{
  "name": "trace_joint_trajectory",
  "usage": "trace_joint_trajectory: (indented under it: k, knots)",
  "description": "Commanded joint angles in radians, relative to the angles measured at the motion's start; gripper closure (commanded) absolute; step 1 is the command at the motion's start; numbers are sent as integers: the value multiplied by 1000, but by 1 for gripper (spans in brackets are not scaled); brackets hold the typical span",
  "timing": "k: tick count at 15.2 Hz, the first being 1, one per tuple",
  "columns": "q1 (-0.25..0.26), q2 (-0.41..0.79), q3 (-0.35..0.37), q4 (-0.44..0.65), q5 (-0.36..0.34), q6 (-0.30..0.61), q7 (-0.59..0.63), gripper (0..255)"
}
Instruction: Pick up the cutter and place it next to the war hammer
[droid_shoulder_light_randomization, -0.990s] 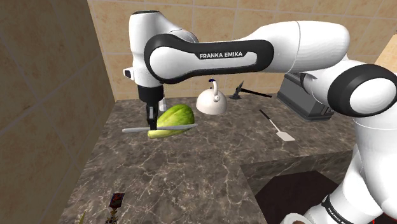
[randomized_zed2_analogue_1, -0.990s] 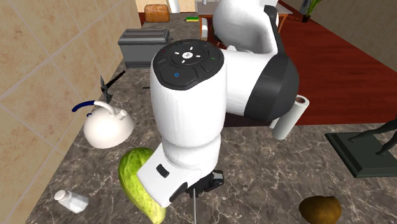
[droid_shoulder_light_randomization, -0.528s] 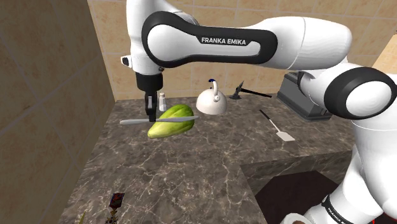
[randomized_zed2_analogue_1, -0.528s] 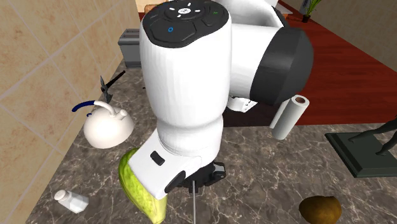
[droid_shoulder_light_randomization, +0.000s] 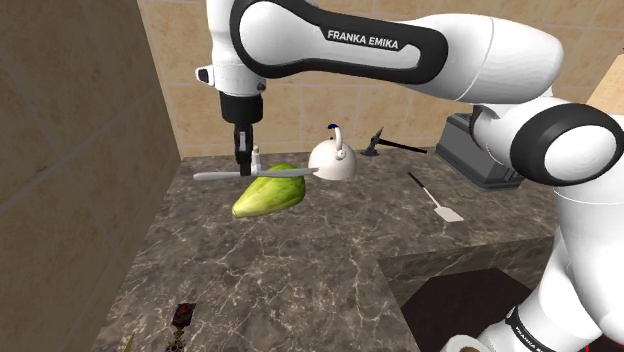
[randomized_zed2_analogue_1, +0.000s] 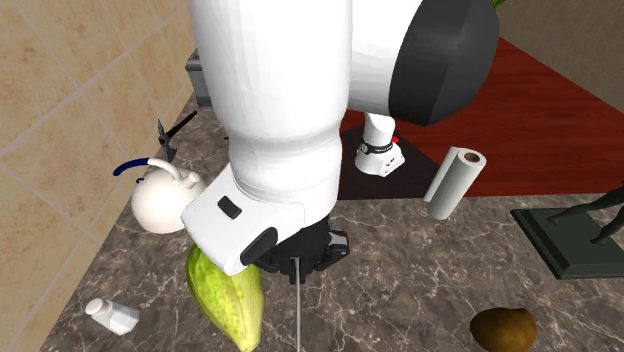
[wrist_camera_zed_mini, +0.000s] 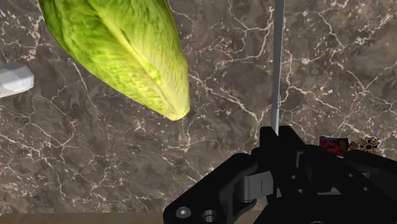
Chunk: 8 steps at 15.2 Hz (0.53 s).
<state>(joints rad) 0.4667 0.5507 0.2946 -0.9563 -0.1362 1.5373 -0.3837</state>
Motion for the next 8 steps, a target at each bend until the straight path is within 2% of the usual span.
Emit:
trace_joint_trajectory:
  k: [1, 4, 8]
  knots:
    - [-46, -72, 1, -112, 20, 42, -28, 255]
    - [-115, -177, -6, -270, 53, 97, -86, 255]
    - [-192, -287, -27, -425, 92, 144, -172, 255]
